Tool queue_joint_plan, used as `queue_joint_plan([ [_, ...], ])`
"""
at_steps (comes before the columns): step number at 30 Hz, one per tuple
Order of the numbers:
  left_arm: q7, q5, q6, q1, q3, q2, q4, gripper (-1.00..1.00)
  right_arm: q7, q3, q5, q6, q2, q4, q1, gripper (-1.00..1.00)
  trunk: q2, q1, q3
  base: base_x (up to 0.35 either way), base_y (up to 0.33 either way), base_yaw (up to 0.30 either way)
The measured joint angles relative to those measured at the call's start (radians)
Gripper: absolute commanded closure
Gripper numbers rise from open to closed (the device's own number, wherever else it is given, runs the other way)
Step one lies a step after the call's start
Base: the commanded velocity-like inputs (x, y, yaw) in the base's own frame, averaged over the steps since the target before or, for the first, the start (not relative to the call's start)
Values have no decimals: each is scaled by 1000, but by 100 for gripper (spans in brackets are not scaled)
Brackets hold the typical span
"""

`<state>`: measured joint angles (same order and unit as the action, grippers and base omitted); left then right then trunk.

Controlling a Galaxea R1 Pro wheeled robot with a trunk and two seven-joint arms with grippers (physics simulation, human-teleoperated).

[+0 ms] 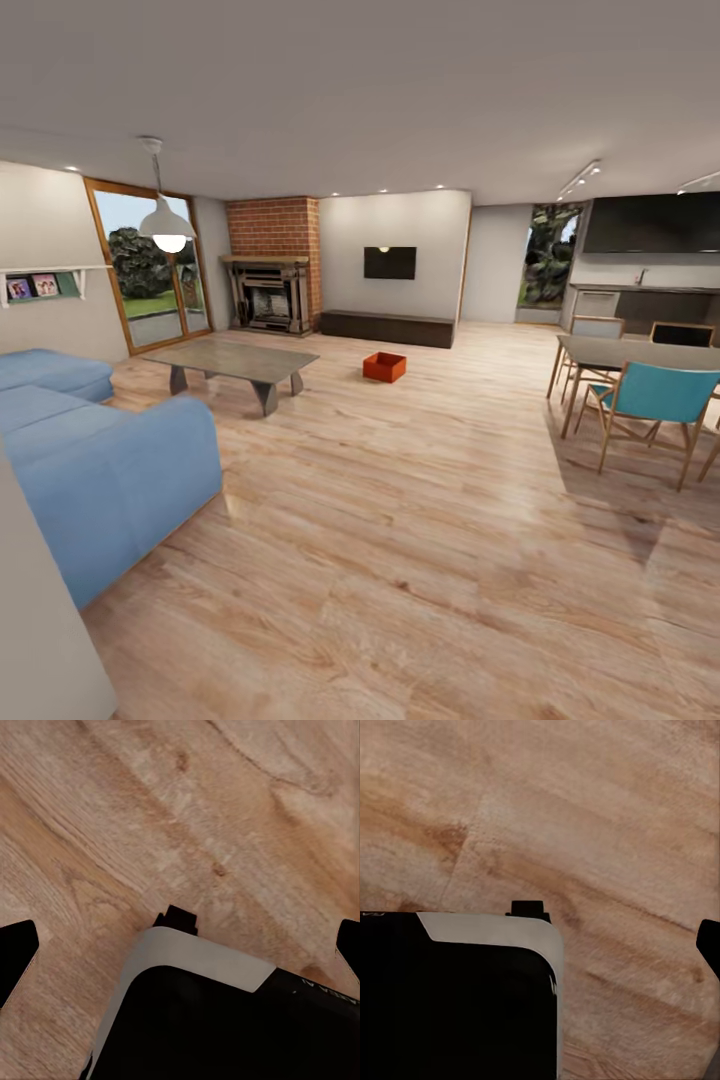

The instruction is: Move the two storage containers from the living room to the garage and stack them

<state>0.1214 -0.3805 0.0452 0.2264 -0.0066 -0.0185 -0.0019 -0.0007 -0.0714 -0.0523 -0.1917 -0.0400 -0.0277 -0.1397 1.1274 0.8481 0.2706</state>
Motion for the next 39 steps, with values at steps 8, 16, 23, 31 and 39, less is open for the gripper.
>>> queue_joint_plan([
  [8, 0, 0, 0, 0, 0, 0, 0, -100, -1, 6, 0, -2, 4, 0, 0, -100, 0, 0, 0, 322, 119, -133],
  [16, 0, 0, 0, 0, 0, 0, 0, -100, -1, 5, 1, -1, 4, 0, 0, -100, 0, 0, 0, 322, 144, -243],
  [23, 0, 0, 0, 0, 0, 0, 0, -100, -1, 4, 1, 0, 3, 0, 0, -100, 0, 0, 0, 322, 149, -231],
  [31, 1, 0, 0, 0, 0, 0, 0, -100, -1, -1, 1, 2, -3, 0, 0, -100, 0, 0, 0, 322, 141, -38],
  [39, 1, 0, 0, 0, 0, 0, 0, -100, 1, -2, 2, 2, -4, 0, 0, -100, 0, 0, 0, 322, 47, -1],
])
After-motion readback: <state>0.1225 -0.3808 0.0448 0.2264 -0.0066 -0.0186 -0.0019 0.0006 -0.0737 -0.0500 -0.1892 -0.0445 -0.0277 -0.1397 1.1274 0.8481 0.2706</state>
